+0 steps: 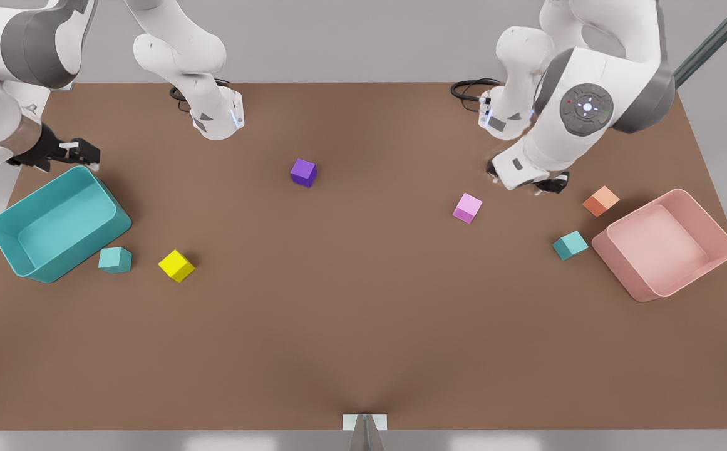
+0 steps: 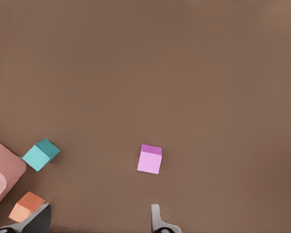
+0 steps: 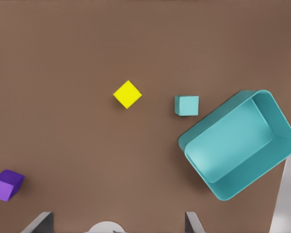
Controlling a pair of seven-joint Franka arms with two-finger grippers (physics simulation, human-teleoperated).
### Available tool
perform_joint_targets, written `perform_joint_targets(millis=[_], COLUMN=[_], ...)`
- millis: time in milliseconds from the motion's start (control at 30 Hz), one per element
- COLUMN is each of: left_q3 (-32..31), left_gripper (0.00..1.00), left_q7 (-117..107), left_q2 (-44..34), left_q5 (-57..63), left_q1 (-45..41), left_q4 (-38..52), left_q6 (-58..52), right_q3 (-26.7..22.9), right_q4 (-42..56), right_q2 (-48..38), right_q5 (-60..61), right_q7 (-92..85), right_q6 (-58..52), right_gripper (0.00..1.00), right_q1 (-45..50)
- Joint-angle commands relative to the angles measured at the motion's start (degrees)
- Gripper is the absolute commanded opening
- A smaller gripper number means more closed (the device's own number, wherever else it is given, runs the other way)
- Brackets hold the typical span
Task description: Stack the two blue cubes on top of each other
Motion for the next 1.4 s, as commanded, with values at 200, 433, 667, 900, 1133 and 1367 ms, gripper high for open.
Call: perform_joint_targets(millis=[200, 433, 667, 900, 1133, 1367], left_q3=[0.1, 0.1, -0.2, -0.3, -0.2, -0.4], left_gripper=[1.0, 1.0, 1.0, 1.0, 1.0, 1.0], left_q7=[-0.2, -0.1, 0.1, -0.4, -0.2, -0.5], left_q2=[1.1, 3.3, 3.0, 2.7, 3.6, 3.8], left_q5=[0.1, 0.3, 0.1, 0.2, 0.2, 0.3], left_q1=[6.7, 6.7, 6.9, 6.9, 7.1, 6.7], left_q4=[0.2, 0.3, -4.3, -4.1, -4.0, -3.7], left_q6=[-0.8, 0.4, 11.9, 13.0, 6.1, -0.2], right_q3=[-0.7, -0.6, -0.6, -0.6, -0.6, -0.6], right_q4=[-0.7, -6.7, -12.1, -11.3, -14.3, -14.0], right_q2=[10.5, 23.7, 28.0, 31.4, 32.0, 33.5], right_q5=[-2.1, -1.4, -1.9, -4.1, -3.2, -0.6], right_q7=[-9.4, -9.1, -9.5, -21.2, -21.2, -17.6], right_q6=[6.9, 35.0, 46.3, 48.1, 48.3, 49.1], right_gripper=[1.0, 1.0, 1.0, 1.0, 1.0, 1.0], right_q1=[-1.1, -7.1, -8.0, -9.9, -11.6, -13.3])
